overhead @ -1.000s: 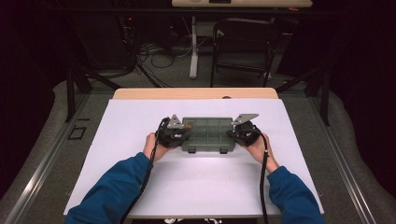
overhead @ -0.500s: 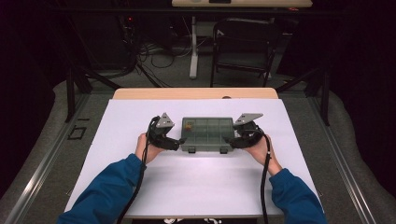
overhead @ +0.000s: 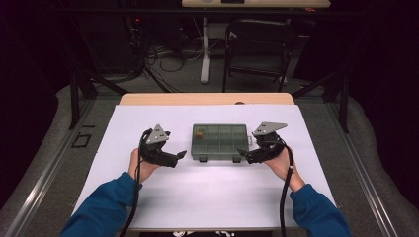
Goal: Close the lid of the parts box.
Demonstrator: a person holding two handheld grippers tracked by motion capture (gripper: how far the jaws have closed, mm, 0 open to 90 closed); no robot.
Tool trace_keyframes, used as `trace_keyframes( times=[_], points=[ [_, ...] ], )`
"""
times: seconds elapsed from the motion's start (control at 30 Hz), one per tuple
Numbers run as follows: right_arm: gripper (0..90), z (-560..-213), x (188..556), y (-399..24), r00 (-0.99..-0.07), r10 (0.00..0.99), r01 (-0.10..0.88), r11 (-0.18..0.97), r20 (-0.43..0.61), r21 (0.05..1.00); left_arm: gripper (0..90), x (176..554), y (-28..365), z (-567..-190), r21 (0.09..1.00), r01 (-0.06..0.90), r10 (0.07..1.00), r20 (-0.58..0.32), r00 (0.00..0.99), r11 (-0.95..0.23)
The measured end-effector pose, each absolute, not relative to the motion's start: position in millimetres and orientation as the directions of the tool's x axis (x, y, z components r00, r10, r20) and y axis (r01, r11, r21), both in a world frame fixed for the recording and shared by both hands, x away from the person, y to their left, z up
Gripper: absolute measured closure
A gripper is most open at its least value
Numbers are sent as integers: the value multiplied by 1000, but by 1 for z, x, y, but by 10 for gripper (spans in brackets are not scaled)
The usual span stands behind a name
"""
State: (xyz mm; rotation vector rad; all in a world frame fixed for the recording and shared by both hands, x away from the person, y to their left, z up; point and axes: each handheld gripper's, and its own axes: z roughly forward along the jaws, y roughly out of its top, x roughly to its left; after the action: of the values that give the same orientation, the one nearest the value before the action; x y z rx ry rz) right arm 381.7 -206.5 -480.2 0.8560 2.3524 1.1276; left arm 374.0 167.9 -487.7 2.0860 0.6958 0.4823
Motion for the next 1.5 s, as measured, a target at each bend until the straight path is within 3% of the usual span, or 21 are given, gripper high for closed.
trace_keyframes(
  times=[0.63, 1.5],
  points=[
    [17, -488, 356, -215, -723, 684, 360, 491, -95, 793, 2, 345, 196, -507, 836, 330, 661, 51, 748, -438],
    [14, -500, 321, -231, -690, 716, 343, 451, -105, 824, 1, 316, 213, -522, 856, 324, 683, 47, 729, -404]
  ],
)
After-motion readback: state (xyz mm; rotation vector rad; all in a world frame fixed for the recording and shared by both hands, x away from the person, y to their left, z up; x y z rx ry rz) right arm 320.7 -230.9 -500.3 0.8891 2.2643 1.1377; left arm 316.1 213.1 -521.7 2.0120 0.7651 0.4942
